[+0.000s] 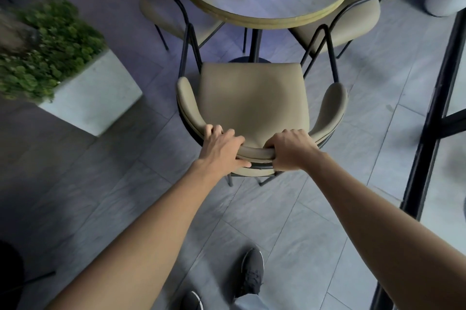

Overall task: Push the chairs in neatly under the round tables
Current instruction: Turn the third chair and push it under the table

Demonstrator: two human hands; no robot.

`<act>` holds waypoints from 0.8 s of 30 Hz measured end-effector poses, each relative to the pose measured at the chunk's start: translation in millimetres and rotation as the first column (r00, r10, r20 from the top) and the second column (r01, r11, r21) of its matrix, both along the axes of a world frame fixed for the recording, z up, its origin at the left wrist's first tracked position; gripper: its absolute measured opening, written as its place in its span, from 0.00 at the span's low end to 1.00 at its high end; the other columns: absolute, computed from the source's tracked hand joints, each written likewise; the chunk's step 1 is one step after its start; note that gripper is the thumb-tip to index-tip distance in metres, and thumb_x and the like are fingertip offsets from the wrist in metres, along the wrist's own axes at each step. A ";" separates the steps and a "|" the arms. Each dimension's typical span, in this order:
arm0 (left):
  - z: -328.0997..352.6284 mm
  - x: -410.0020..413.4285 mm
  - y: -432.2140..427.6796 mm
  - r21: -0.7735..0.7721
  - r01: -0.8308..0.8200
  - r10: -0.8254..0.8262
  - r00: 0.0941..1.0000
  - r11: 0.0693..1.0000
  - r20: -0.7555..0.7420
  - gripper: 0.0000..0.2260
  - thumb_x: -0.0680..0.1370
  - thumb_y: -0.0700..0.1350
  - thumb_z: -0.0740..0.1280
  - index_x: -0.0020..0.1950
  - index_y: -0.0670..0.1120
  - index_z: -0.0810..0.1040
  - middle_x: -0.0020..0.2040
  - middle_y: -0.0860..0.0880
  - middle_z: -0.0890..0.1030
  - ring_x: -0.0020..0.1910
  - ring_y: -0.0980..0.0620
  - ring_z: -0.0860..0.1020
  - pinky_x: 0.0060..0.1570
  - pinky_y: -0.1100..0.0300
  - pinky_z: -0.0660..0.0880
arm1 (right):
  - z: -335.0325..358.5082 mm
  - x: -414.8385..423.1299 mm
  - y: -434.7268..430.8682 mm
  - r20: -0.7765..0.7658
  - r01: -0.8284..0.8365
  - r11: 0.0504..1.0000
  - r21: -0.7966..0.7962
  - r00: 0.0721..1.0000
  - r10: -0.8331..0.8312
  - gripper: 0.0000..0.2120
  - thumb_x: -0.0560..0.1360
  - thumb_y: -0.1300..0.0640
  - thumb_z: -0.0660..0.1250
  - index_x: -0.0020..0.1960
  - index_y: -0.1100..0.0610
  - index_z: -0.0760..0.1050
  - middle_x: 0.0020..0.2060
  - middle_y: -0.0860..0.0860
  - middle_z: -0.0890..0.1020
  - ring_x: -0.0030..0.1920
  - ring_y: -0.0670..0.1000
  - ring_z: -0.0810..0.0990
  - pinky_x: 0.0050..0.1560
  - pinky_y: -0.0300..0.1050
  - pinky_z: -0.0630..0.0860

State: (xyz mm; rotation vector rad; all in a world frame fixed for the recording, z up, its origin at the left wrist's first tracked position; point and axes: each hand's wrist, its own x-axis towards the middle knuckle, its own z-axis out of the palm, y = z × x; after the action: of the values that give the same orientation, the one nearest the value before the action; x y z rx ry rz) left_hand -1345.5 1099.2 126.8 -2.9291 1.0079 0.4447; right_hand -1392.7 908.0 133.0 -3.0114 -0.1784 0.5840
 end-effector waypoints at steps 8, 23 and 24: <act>4.9 5.2 2.1 0.024 0.029 -0.027 0.996 0.999 -0.083 0.19 0.68 0.62 0.74 0.53 0.54 0.80 0.48 0.52 0.76 0.54 0.47 0.69 0.53 0.48 0.58 | 4.7 -3.4 7.3 -0.017 0.042 0.999 0.001 0.999 -0.042 0.13 0.65 0.55 0.62 0.46 0.46 0.80 0.36 0.46 0.79 0.38 0.53 0.77 0.39 0.45 0.69; 0.2 4.8 10.5 -0.076 0.055 -0.059 0.997 0.996 -0.051 0.19 0.70 0.60 0.73 0.58 0.56 0.79 0.52 0.53 0.79 0.56 0.48 0.70 0.56 0.50 0.57 | 0.5 -14.6 22.4 0.085 0.196 0.978 -0.071 0.978 -0.189 0.11 0.66 0.54 0.63 0.45 0.48 0.80 0.33 0.46 0.80 0.37 0.52 0.77 0.45 0.45 0.68; 1.5 5.0 11.9 -0.078 0.064 -0.069 0.995 0.995 -0.069 0.20 0.71 0.60 0.73 0.61 0.57 0.78 0.54 0.53 0.78 0.57 0.48 0.70 0.58 0.49 0.57 | 0.9 -16.6 24.1 0.085 0.207 0.976 -0.069 0.976 -0.201 0.10 0.66 0.54 0.64 0.46 0.48 0.80 0.34 0.46 0.80 0.40 0.52 0.77 0.49 0.46 0.68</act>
State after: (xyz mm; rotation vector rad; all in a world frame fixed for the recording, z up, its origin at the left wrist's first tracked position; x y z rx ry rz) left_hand -1340.6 1111.1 128.3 -2.9541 1.1519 0.5248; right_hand -1409.3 932.1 133.9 -3.0762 0.1533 0.4648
